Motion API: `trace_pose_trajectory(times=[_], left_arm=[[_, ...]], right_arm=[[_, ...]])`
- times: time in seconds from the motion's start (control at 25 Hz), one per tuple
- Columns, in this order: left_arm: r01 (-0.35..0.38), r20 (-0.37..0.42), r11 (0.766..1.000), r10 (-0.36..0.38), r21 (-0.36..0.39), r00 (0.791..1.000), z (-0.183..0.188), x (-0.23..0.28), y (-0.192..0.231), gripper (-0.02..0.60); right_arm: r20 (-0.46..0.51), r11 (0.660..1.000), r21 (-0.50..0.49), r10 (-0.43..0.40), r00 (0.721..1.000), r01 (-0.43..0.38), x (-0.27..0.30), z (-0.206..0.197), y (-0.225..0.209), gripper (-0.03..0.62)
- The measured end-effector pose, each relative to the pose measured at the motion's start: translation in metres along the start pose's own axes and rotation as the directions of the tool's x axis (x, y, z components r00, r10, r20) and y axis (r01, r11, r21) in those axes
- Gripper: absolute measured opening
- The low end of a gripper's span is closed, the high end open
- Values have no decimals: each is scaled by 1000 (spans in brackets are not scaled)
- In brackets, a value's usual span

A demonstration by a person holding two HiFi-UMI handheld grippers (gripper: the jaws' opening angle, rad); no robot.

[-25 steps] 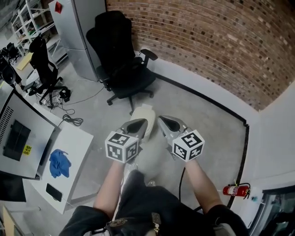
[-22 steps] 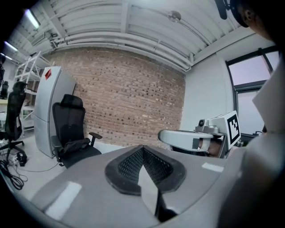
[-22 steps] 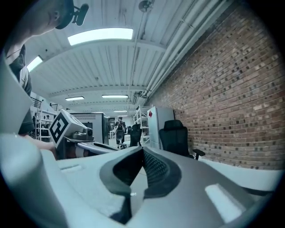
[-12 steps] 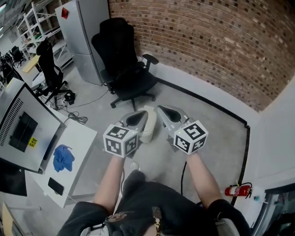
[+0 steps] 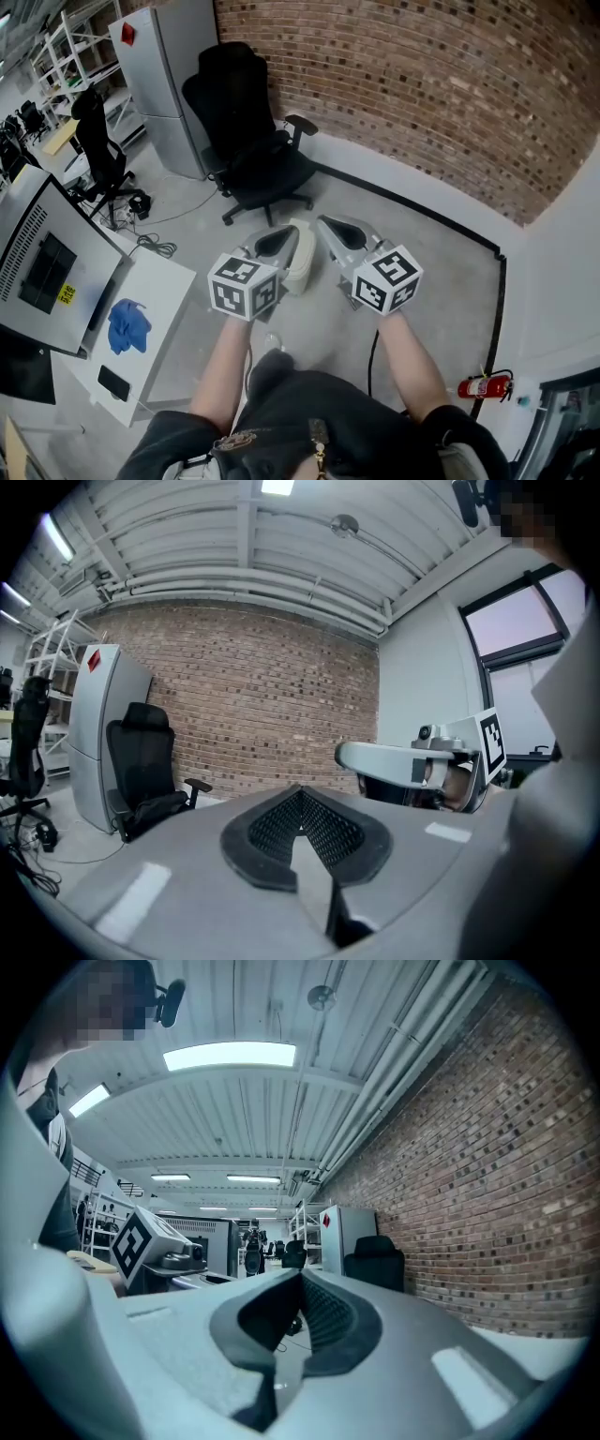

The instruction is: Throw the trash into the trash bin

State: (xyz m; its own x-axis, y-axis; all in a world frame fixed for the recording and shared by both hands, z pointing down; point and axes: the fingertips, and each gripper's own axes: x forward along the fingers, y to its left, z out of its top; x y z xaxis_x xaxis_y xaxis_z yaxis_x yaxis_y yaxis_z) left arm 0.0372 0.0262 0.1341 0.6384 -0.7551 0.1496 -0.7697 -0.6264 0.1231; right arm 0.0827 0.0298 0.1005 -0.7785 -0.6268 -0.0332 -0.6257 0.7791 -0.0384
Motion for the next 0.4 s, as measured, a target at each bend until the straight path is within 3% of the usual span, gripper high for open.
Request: trace_pose_trajectory(times=[0.4], left_arm=[[4,-6,1000,-4,8,1000,0,7,-3,5]], right_arm=[[12,1000,-10,9,1000,-9,-4,4,-5,3]])
